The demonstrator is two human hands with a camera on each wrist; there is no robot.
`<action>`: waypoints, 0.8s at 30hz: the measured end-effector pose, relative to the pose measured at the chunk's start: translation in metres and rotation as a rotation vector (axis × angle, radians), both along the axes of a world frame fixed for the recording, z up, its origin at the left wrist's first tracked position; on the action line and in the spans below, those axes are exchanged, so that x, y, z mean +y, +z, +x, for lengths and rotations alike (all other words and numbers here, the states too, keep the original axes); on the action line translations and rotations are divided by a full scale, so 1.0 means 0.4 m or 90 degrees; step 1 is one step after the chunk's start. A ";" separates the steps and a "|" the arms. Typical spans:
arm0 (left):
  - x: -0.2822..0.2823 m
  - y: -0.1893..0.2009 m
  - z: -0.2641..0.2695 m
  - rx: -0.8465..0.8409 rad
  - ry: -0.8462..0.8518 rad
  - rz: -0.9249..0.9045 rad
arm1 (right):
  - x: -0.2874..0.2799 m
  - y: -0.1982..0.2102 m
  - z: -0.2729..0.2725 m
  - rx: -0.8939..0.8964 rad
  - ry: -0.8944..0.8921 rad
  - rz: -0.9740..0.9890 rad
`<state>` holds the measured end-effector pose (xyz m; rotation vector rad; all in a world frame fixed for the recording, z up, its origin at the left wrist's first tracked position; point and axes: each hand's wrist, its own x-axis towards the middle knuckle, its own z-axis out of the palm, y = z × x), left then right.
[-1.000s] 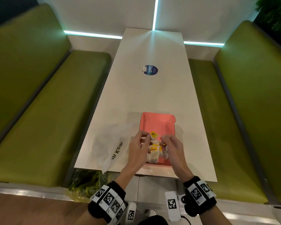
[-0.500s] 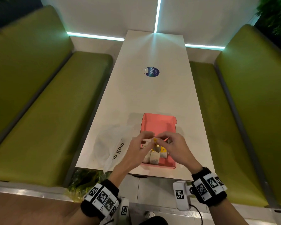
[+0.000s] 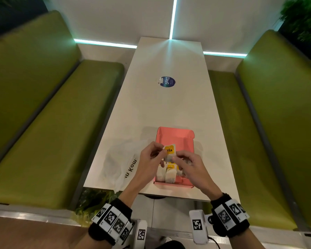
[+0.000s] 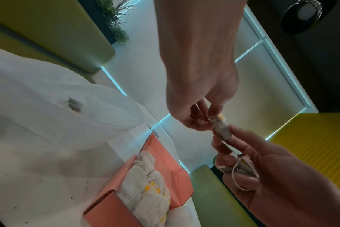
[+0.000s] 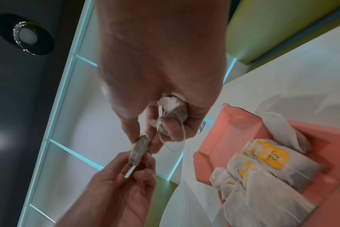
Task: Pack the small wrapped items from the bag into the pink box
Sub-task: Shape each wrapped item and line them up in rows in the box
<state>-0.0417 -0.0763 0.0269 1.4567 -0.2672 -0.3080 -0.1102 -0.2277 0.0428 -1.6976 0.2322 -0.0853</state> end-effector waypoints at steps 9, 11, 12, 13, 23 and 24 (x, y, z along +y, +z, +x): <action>0.008 0.003 -0.003 -0.048 -0.068 0.025 | 0.000 -0.010 -0.009 0.012 -0.079 -0.011; 0.006 -0.002 0.000 -0.062 -0.045 0.035 | 0.003 -0.015 -0.012 -0.004 -0.100 -0.081; 0.004 -0.002 0.000 -0.065 -0.036 0.039 | 0.005 -0.012 -0.014 -0.025 -0.107 -0.115; 0.003 -0.001 0.000 -0.067 -0.030 0.042 | 0.009 -0.006 -0.017 -0.052 -0.109 -0.137; 0.013 0.021 -0.003 -0.066 -0.043 0.028 | 0.006 -0.009 -0.004 -0.101 -0.053 -0.198; 0.014 0.022 -0.003 -0.064 -0.042 0.028 | 0.005 -0.010 -0.003 -0.101 -0.054 -0.202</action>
